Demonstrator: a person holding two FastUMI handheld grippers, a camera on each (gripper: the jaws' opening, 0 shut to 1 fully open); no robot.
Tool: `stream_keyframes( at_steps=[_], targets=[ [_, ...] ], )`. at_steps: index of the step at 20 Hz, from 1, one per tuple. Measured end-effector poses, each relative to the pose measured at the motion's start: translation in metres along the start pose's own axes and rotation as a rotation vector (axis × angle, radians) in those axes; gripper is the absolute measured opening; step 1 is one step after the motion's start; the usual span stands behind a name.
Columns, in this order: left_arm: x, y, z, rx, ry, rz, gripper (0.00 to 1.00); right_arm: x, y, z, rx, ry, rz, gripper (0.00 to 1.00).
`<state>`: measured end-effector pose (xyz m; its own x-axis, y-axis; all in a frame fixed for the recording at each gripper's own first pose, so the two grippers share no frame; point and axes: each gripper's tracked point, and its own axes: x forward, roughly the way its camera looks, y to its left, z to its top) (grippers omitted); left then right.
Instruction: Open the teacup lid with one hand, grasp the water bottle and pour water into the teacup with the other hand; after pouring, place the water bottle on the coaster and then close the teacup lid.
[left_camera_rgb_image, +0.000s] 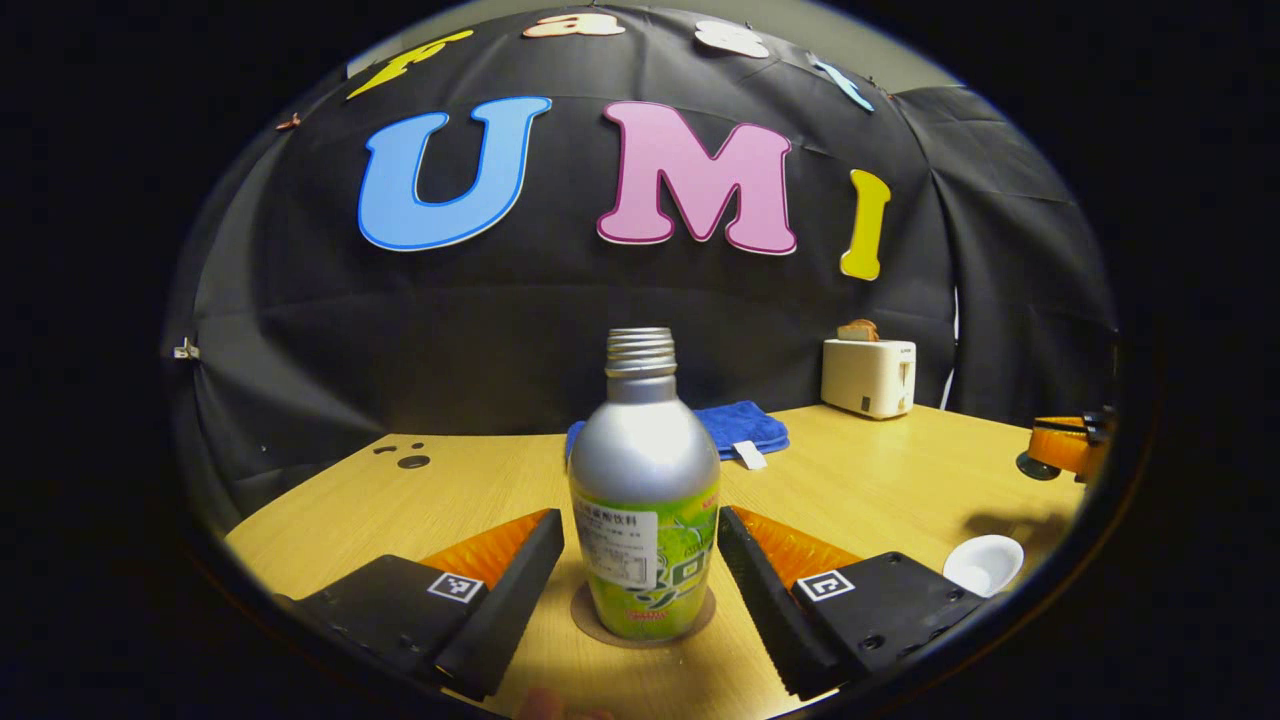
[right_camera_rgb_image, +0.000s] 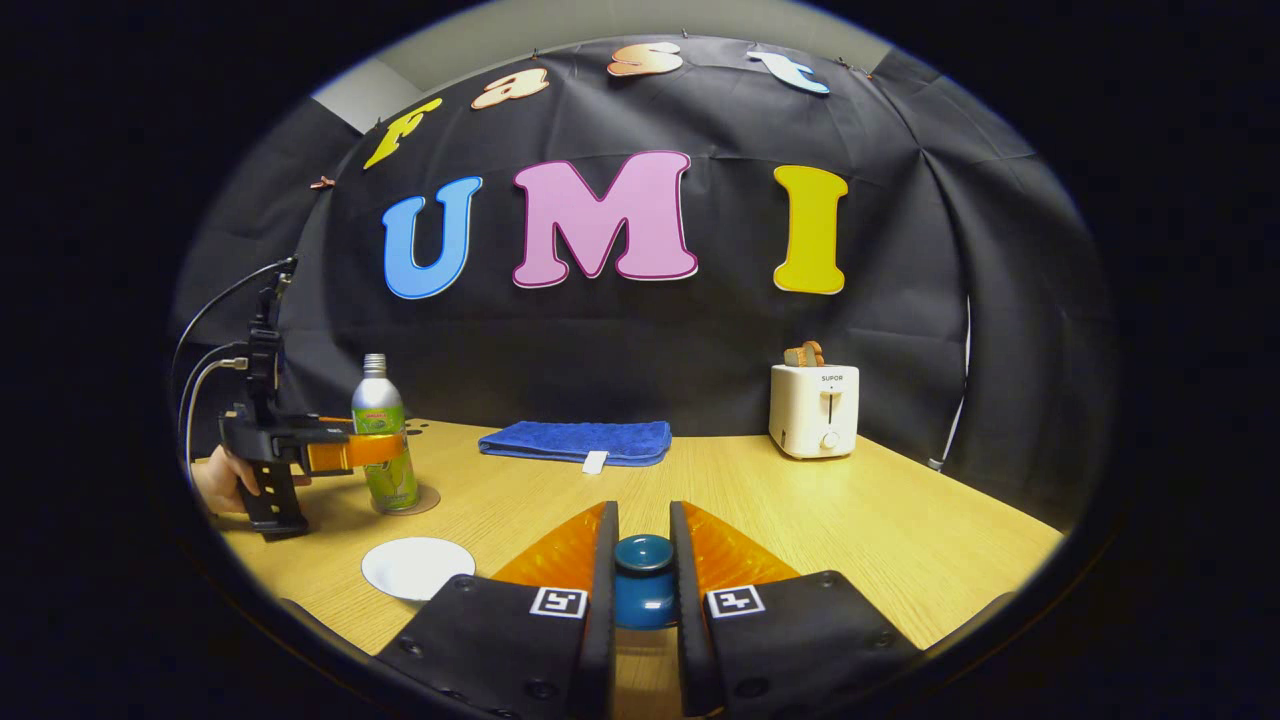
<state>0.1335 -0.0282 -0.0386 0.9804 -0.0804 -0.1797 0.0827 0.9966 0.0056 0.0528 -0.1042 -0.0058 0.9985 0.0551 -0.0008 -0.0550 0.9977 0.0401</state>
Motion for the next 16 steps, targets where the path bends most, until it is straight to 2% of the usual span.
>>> stream_keyframes(
  at_steps=[4, 10, 14, 16],
  targets=[
    [-0.015, -0.007, -0.006, -0.025, 0.023, -0.025, 0.98, 0.000, 0.000, 0.000, 0.000, -0.001, 0.000, 0.29],
    [-0.026, -0.002, -0.001, -0.048, -0.034, 0.009, 0.98, 0.000, 0.011, 0.001, 0.002, -0.004, 0.036, 0.29],
    [-0.023, 0.008, 0.011, -0.030, -0.117, 0.025, 0.98, 0.000, 0.050, 0.005, 0.066, 0.013, 0.105, 0.29],
    [-0.025, 0.010, 0.011, -0.032, -0.110, 0.023, 0.98, 0.003, 0.071, 0.010, 0.072, 0.022, 0.145, 0.29]
  ],
)
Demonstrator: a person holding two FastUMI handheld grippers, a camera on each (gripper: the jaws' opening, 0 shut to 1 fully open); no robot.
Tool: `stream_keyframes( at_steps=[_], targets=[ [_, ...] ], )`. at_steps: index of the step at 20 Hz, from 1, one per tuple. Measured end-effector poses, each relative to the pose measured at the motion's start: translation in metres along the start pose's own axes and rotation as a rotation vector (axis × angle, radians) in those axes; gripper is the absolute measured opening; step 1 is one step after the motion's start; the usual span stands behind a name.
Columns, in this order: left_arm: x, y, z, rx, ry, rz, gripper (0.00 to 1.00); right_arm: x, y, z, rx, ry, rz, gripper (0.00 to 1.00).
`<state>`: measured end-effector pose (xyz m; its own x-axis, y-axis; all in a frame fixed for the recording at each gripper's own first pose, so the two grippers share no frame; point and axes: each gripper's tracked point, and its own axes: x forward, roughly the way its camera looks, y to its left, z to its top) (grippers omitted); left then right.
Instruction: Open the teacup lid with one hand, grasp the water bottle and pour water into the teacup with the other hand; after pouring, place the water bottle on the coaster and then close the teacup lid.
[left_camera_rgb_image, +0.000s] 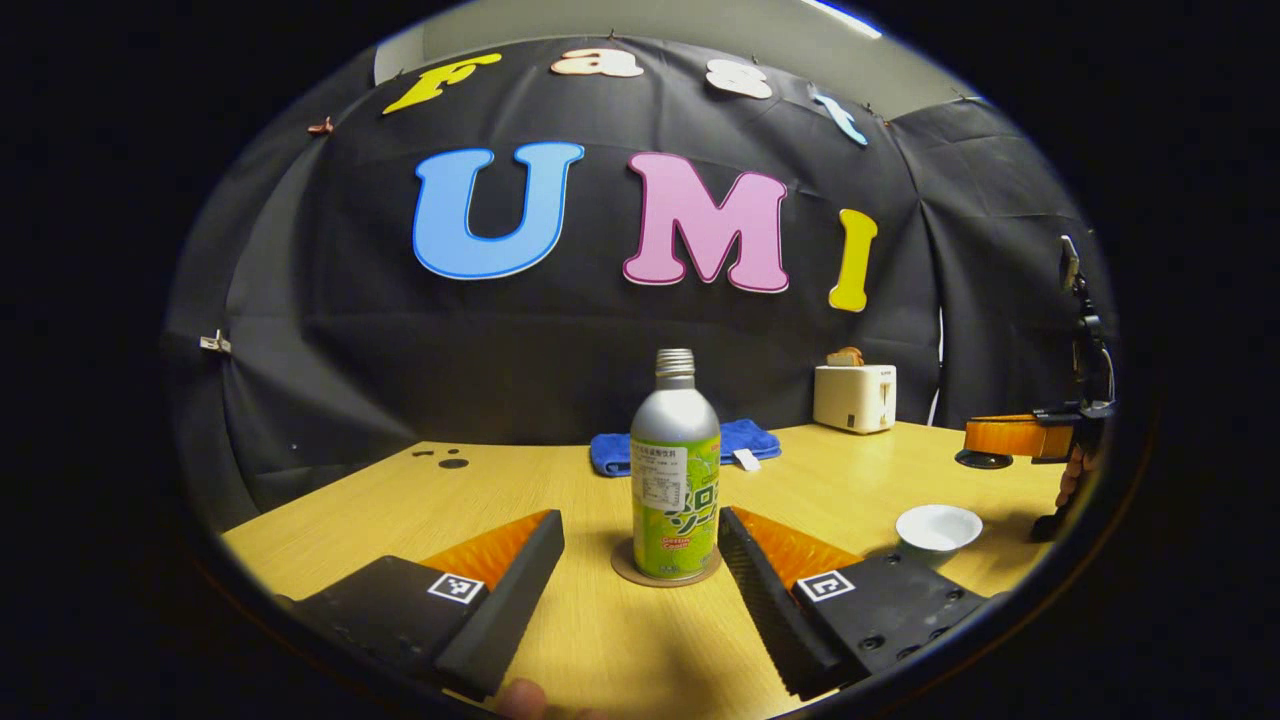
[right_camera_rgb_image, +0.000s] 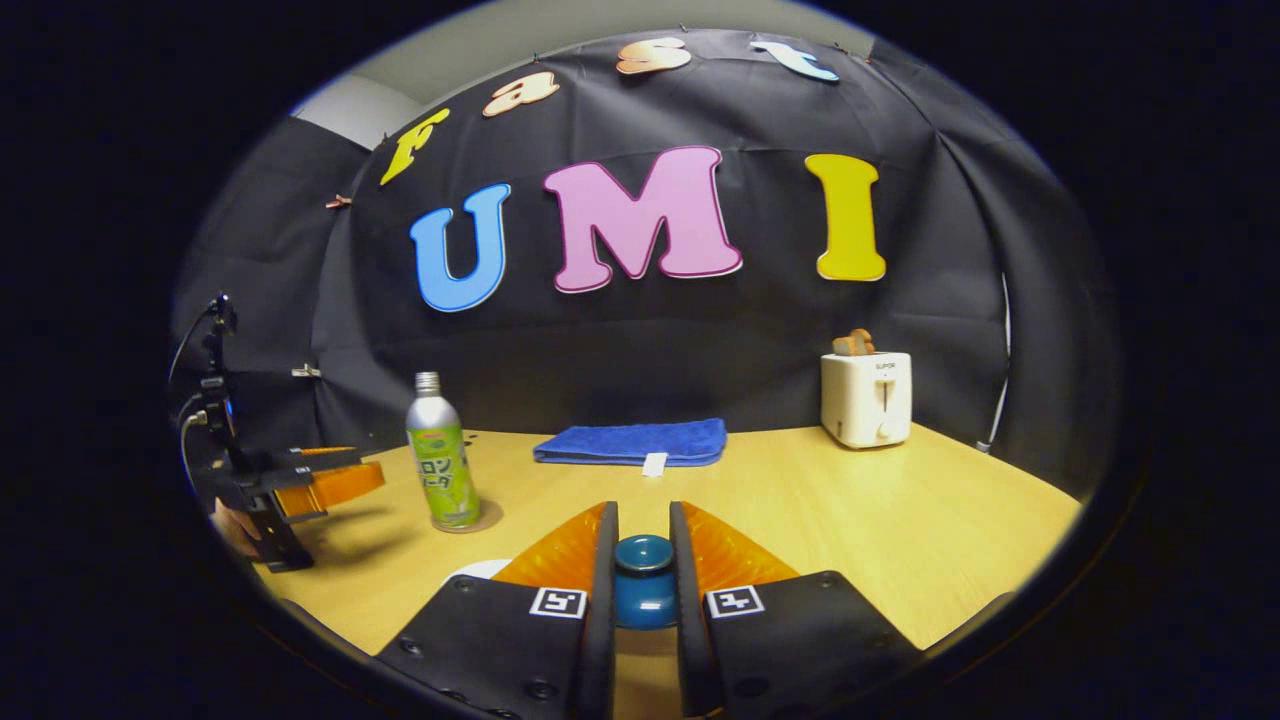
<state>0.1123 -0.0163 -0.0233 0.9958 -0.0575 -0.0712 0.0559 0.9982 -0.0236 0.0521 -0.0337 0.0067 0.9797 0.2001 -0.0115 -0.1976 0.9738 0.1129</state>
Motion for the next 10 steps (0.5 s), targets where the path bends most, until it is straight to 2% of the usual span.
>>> stream_keyframes(
  at_steps=[4, 8, 9, 10],
  targets=[
    [-0.001, 0.007, -0.002, 0.000, 0.003, 0.034, 0.98, 0.010, 0.032, -0.018, -0.026, 0.080, 0.068, 0.29],
    [-0.001, 0.008, -0.001, 0.000, 0.003, 0.033, 0.98, 0.014, 0.050, -0.033, -0.029, 0.159, 0.080, 0.29],
    [0.000, 0.007, -0.001, 0.000, 0.004, 0.034, 0.98, 0.014, 0.052, -0.035, -0.037, 0.168, 0.081, 0.24],
    [-0.001, 0.008, -0.001, 0.000, 0.004, 0.034, 0.98, 0.015, 0.055, -0.039, -0.045, 0.175, 0.084, 0.29]
  ],
)
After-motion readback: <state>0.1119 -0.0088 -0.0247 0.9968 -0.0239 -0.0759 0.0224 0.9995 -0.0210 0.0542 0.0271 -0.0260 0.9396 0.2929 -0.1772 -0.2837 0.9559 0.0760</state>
